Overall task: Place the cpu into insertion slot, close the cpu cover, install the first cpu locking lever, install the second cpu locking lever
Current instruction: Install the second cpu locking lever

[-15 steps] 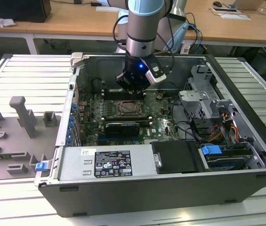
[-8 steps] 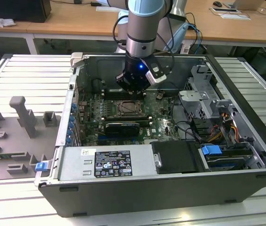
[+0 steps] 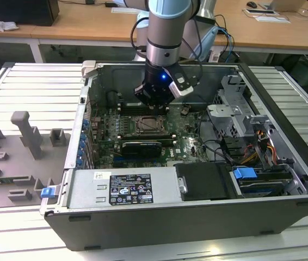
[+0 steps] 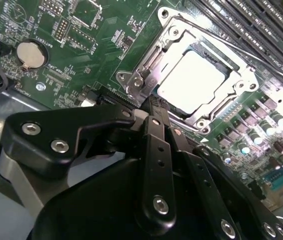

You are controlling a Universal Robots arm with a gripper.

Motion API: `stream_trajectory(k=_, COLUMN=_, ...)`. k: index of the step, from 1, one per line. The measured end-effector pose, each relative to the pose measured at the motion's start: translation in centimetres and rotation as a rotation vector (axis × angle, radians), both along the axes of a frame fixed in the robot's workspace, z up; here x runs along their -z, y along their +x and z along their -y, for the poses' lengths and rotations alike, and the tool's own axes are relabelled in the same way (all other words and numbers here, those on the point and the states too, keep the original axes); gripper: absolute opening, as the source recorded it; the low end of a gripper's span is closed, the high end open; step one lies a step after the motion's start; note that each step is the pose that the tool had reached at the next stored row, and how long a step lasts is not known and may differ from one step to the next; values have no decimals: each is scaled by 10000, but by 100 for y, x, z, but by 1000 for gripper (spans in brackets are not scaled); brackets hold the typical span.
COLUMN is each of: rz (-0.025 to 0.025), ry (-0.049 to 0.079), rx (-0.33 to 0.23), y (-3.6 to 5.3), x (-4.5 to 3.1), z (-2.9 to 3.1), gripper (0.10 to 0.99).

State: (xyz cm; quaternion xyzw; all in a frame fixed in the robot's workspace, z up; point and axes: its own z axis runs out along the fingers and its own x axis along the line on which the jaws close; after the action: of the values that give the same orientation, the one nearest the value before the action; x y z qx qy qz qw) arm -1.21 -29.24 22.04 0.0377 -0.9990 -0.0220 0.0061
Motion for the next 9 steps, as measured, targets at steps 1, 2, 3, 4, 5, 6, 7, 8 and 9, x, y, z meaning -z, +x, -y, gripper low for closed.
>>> stream_trajectory(k=1, rz=-1, ry=-1, rx=0, y=0, x=-34, z=0, gripper=106)
stream_trajectory(k=2, rz=0, ry=0, rx=0, y=0, x=-66, z=0, gripper=106)
stream_trajectory(k=3, rz=0, ry=1, rx=0, y=0, x=-132, z=0, gripper=106)
stream_trajectory(k=4, rz=0, ry=1, rx=0, y=0, x=-226, z=0, gripper=106)
stream_trajectory(k=5, rz=0, ry=1, rx=-3, y=0, x=-243, z=4, gripper=106)
stream_trajectory(k=6, rz=0, ry=0, rx=0, y=0, x=-244, z=13, gripper=106)
stream_trajectory(k=7, rz=0, ry=2, rx=0, y=0, x=-243, z=19, gripper=106)
stream_trajectory(k=8, rz=0, ry=1, rx=0, y=0, x=-243, z=22, gripper=106)
stream_trajectory(k=9, rz=-1, ry=0, rx=-1, y=0, x=-244, z=26, gripper=106)
